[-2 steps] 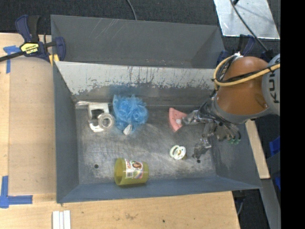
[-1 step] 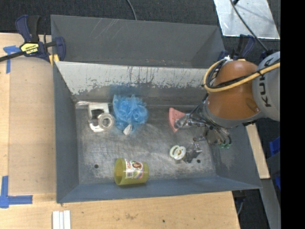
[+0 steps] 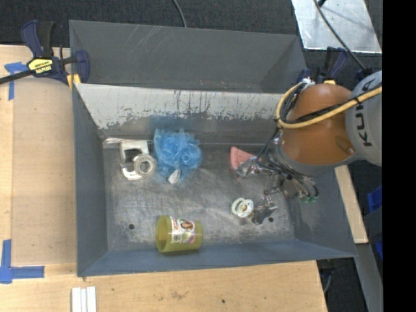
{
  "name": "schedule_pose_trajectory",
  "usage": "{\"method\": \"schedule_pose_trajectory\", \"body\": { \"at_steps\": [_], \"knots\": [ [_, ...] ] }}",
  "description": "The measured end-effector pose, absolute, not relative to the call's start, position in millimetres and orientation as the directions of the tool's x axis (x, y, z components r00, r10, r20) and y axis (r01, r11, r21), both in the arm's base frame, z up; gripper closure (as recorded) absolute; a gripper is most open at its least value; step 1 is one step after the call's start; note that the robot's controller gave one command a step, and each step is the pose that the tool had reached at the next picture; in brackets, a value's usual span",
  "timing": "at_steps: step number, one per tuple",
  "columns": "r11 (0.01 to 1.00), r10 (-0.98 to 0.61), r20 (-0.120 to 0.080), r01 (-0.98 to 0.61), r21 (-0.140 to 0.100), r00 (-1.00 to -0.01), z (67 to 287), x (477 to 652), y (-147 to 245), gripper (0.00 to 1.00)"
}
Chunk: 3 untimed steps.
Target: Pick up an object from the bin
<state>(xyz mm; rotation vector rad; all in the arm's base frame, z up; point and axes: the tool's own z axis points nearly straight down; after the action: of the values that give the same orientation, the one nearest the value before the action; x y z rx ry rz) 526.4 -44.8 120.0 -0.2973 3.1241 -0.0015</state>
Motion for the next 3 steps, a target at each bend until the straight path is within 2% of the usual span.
{"method": "schedule_pose_trajectory", "body": {
  "at_steps": [1,2,3],
  "knots": [
    [0.996,-0.095,-0.003,-0.095,0.000,-0.996,78.4,519.1,-43.1,0.00],
    [0.991,-0.136,-0.023,-0.136,-0.004,-0.990,75.9,526.9,-39.5,1.00],
    [0.991,-0.136,-0.023,-0.136,-0.005,-0.990,75.9,526.9,-39.5,1.00]
  ]
}}
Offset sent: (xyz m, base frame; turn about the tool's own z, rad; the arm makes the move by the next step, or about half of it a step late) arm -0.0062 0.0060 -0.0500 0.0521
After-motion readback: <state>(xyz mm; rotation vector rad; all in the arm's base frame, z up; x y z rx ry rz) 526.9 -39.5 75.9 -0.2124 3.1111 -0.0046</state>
